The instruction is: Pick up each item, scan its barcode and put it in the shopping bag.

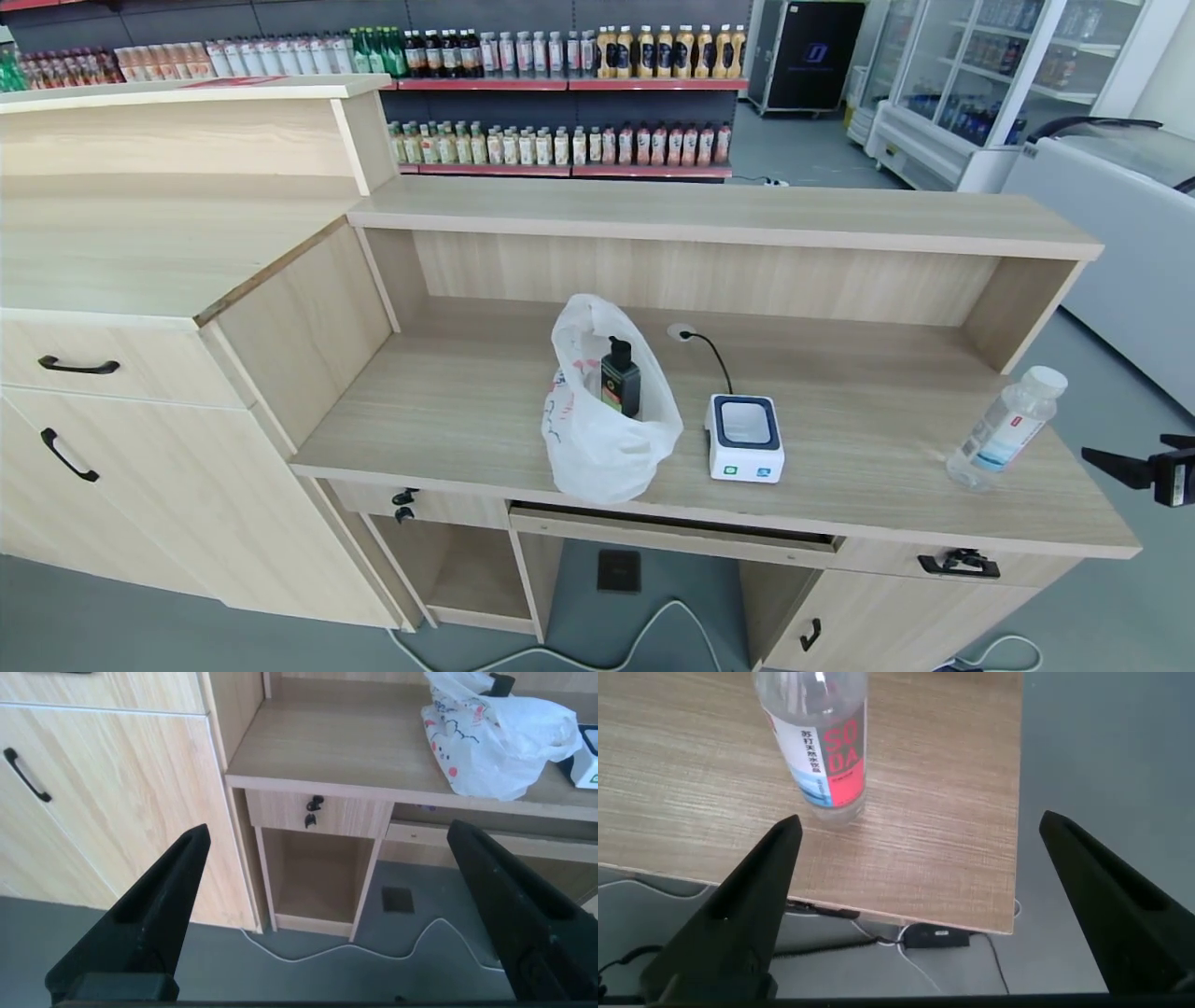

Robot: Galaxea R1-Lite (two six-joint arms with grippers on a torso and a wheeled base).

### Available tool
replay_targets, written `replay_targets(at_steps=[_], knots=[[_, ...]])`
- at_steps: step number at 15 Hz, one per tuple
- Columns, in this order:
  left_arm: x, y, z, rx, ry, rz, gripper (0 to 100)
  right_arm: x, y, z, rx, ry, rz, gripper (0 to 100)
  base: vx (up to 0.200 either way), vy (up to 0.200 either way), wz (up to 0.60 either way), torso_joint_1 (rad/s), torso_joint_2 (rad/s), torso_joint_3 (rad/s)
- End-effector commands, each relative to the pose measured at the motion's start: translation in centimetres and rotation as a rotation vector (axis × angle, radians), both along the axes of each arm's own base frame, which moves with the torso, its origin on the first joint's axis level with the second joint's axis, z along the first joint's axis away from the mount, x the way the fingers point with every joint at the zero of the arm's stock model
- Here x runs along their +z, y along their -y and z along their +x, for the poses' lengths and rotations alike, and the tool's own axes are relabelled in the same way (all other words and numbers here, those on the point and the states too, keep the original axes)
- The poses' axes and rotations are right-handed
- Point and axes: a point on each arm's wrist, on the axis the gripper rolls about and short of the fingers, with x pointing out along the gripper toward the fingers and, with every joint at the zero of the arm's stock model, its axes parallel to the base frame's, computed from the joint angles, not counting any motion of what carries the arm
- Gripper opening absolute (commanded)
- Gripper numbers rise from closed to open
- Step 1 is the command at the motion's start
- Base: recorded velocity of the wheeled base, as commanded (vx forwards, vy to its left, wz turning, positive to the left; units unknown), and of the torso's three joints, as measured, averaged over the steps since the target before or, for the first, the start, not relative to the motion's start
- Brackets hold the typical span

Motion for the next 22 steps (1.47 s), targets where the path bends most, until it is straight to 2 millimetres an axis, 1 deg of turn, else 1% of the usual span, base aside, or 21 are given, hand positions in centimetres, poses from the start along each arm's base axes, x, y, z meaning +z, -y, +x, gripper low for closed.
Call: replay_targets(at_steps=[1,3,9,11,16,20,22], knots=[[0.0,0.0,0.0,0.000,0.001,0.000,100,-1.8,-0.2,1.8,0.044,-0.016,0.016,100,0.000,0.000,0.00,0.000,0.00,0.000],[0.0,0.0,0.0,0.002,0.001,0.000,100,-2.5,-0.5,2.8,0.074,-0.013,0.015,100,0.000,0.000,0.00,0.000,0.00,0.000],[0.0,0.0,0.0,0.000,0.000,0.000,100,-4.1,-1.8,4.5,0.132,-0.008,0.013,100,0.000,0.000,0.00,0.000,0.00,0.000],[0.0,0.0,0.0,0.000,0.001,0.000,100,-4.6,-2.4,5.6,0.171,0.011,0.003,100,0.000,0.000,0.00,0.000,0.00,0.000],[0.0,0.0,0.0,0.002,0.001,0.000,100,-4.6,-3.3,7.5,0.222,0.045,-0.021,100,0.000,0.000,0.00,0.000,0.00,0.000],[0.0,0.0,0.0,0.002,0.000,0.000,100,-5.5,-3.9,8.5,0.250,0.054,-0.037,100,0.000,0.000,0.00,0.000,0.00,0.000],[0.0,0.0,0.0,0.002,-0.002,0.000,100,-5.7,-4.0,9.3,0.264,0.064,-0.050,100,0.000,0.000,0.00,0.000,0.00,0.000]])
